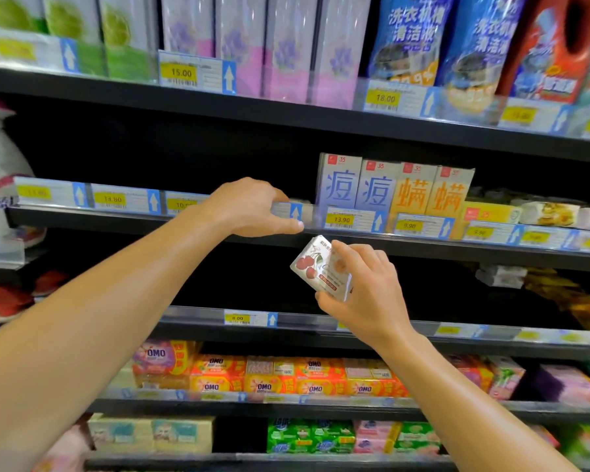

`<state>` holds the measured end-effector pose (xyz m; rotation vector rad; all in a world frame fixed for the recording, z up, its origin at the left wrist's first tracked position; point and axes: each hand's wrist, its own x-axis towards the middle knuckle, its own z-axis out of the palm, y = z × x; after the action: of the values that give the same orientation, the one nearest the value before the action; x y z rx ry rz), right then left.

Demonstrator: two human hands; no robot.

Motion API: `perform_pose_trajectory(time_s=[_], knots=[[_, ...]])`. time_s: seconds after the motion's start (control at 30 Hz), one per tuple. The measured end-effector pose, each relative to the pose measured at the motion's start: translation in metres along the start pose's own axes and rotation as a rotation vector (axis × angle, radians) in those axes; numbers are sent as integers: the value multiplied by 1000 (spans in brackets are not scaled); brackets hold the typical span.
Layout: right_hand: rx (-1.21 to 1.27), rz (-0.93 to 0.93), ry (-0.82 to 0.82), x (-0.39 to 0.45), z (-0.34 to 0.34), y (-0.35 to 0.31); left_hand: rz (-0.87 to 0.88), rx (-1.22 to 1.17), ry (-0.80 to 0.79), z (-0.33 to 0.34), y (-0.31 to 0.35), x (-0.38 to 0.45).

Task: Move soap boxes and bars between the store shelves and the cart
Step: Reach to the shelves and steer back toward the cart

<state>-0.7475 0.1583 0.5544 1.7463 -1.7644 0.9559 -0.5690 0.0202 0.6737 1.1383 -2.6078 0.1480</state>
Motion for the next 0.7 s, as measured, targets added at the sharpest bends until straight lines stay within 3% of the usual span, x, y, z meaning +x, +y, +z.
perform_pose_trajectory(time_s=[0.57,0.63,0.7], knots=[[4,40,-24,-8,-5,5,-98,148,-159,-4,12,22],[11,47,-20,-11,-6,5,-79,67,-56,-4,12,12],[38,61,-11,-15,-6,6,-5,-213,226,4,14,-10]])
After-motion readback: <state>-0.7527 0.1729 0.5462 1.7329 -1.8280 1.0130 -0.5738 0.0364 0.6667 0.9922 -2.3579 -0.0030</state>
